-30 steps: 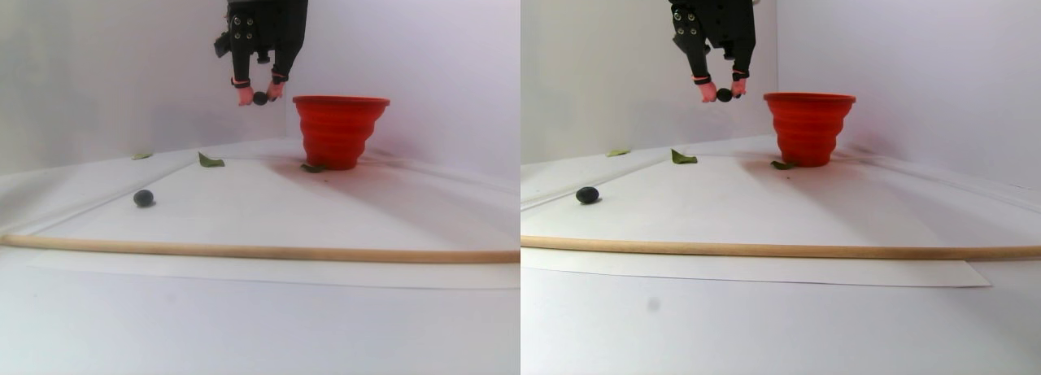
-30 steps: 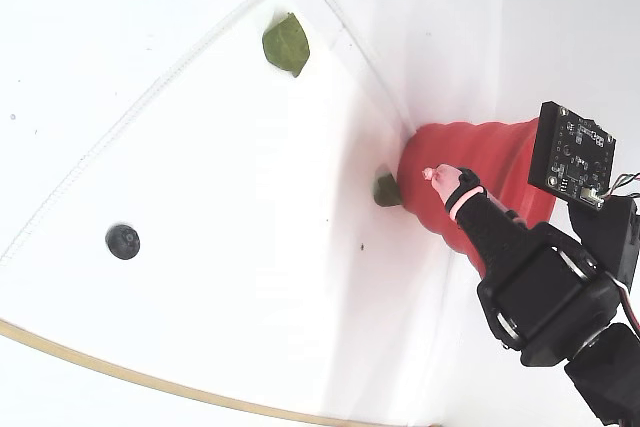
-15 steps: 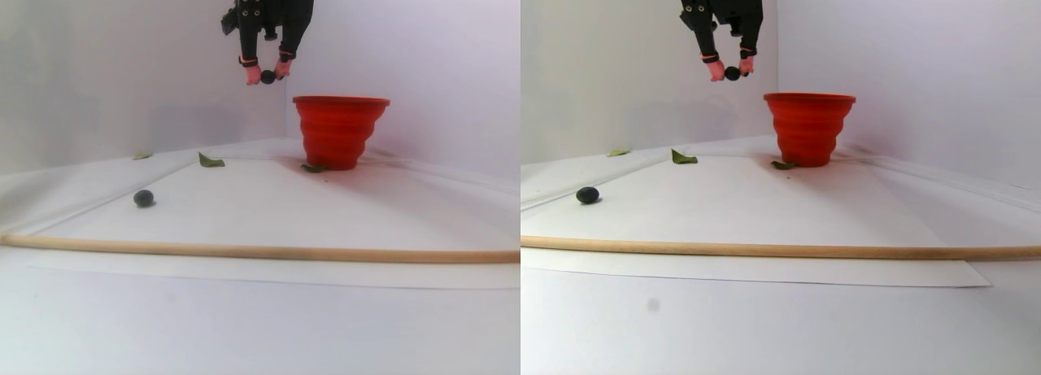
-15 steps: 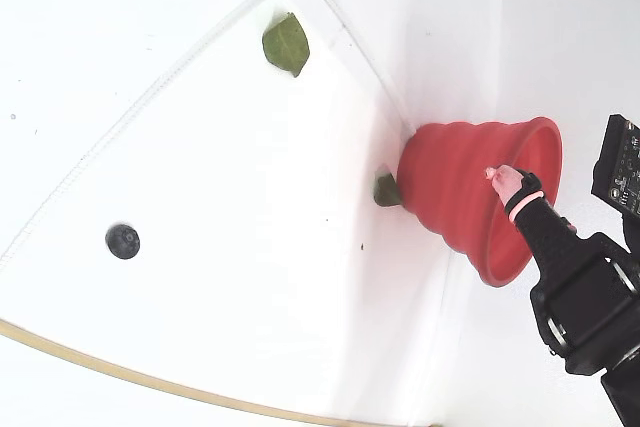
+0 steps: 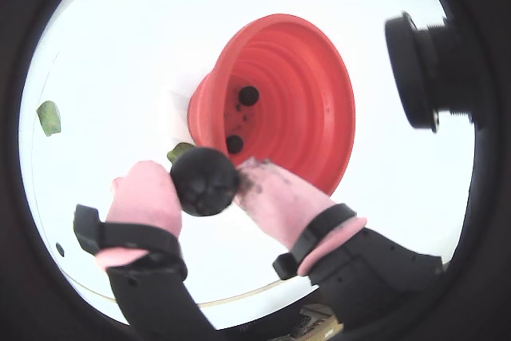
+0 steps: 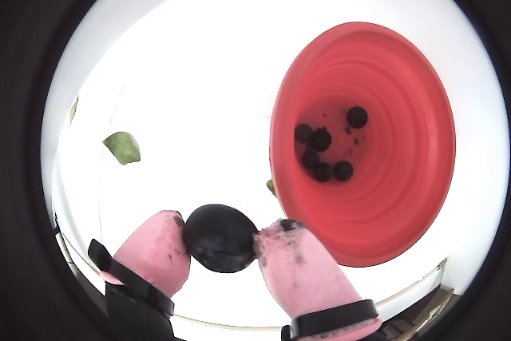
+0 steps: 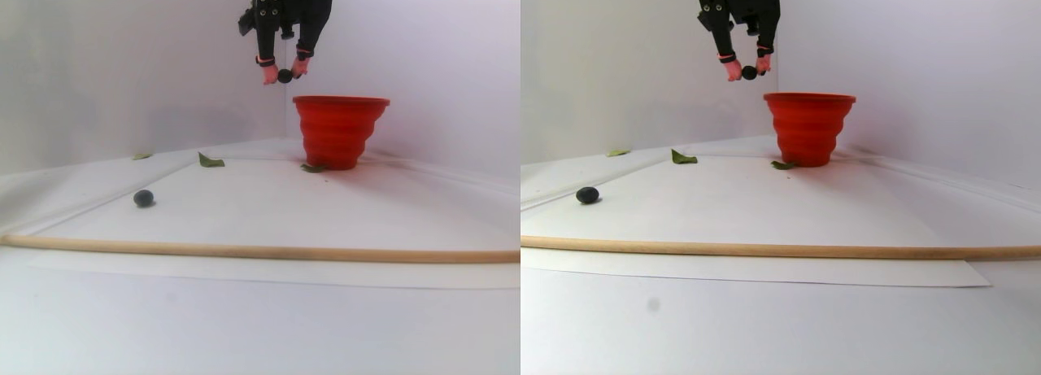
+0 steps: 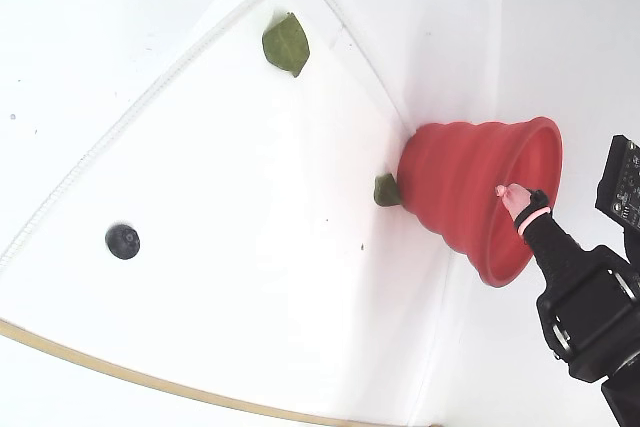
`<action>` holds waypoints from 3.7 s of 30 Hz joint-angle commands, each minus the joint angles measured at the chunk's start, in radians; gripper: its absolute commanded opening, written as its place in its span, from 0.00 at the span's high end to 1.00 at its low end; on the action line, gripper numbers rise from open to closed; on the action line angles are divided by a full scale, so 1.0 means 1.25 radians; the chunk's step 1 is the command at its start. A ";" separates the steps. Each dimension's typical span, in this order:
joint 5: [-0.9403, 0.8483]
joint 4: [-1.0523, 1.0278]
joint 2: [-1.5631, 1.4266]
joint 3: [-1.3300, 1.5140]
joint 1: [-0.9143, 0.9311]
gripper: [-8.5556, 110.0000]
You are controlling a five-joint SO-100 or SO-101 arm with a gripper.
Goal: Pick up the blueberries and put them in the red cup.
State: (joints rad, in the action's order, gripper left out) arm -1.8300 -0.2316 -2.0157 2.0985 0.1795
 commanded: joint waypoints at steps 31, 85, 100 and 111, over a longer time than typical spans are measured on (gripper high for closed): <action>-0.006 0.023 -0.001 -0.158 0.134 0.79; 0.233 -0.147 -0.232 -0.050 0.018 0.77; 0.307 -0.228 -0.325 -0.028 0.020 0.77; 0.306 -0.236 -0.362 -0.011 0.023 0.77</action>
State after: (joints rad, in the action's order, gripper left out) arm -1.4419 -0.5262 -2.3485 2.0954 0.2040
